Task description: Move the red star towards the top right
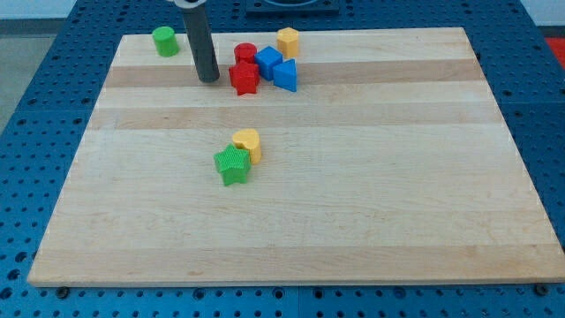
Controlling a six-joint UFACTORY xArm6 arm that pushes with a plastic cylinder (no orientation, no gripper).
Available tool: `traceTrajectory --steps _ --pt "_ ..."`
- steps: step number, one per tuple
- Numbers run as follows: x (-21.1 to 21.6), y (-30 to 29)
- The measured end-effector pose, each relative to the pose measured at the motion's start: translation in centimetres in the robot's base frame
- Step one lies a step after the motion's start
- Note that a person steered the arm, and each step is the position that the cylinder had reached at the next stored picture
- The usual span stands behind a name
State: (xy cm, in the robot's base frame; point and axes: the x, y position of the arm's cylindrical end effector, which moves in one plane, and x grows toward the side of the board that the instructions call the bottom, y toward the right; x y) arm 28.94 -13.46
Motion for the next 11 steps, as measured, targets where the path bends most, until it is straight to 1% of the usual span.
traceTrajectory --steps 1,3,5,7,8,9,10,11 --pt "-0.7 0.2" --pt "0.6 2.5" --pt "4.6 6.9" --pt "8.7 13.1" --pt "8.4 15.6" --pt "5.8 15.8" --pt "4.8 18.0" --pt "4.8 21.7"
